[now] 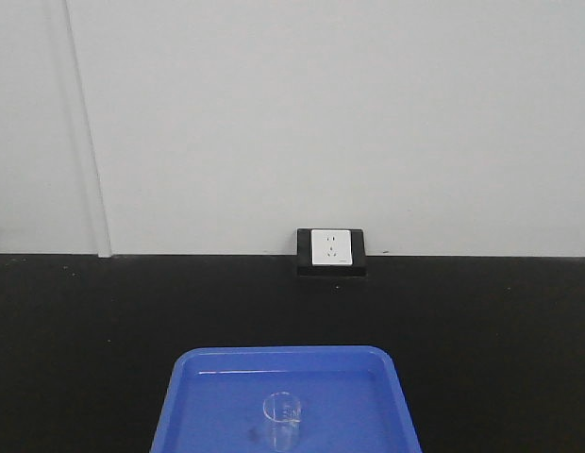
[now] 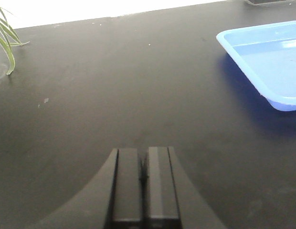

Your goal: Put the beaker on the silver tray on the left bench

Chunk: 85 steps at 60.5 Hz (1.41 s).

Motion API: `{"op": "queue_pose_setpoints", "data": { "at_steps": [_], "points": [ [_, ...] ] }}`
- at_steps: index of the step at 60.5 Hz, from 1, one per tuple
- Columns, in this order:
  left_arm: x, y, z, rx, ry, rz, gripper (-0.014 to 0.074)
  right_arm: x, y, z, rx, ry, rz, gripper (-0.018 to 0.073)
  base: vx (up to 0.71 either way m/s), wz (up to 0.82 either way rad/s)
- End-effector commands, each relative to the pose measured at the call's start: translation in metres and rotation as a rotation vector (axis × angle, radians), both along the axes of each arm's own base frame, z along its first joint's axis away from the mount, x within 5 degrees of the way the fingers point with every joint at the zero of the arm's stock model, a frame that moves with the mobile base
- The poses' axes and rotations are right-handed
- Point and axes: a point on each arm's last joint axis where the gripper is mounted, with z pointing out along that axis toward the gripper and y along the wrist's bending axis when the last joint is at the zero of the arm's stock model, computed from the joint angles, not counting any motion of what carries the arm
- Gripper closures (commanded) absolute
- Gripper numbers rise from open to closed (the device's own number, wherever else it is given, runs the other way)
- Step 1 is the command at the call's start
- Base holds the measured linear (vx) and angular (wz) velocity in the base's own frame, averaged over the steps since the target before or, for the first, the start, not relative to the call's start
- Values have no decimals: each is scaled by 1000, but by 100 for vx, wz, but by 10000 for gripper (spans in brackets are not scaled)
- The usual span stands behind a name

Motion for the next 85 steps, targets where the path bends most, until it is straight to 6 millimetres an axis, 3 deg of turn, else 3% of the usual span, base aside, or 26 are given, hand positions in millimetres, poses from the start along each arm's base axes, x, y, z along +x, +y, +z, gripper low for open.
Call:
{"op": "queue_pose_setpoints", "data": {
  "at_steps": [1,19,29,36,42,51,60,73,85],
  "points": [
    [2,-1,0,-5,-62,-10,595,-1,0,6,-14,-85,-1,571,0,0],
    [2,-1,0,-5,-62,-10,595,-1,0,7,-7,-97,0,571,0,0],
    [2,-1,0,-5,-62,-10,595,-2,1,22,56,-175,6,571,0,0],
    [2,-1,0,-5,-62,-10,595,-4,1,48,25,-238,7,571,0,0],
    [2,-1,0,-5,-62,-10,595,-1,1,85,-27,-308,7,571,0,0],
    [2,-1,0,-5,-62,-10,595,30,1,140,-85,-325,12,571,0,0],
    [2,-1,0,-5,-62,-10,595,80,0,170,-78,-276,19,571,0,0],
    [2,-1,0,-5,-62,-10,595,135,-1,160,-49,-140,26,571,0,0],
    [2,-1,0,-5,-62,-10,595,152,-2,146,-45,-77,28,557,0,0]
  ]
}}
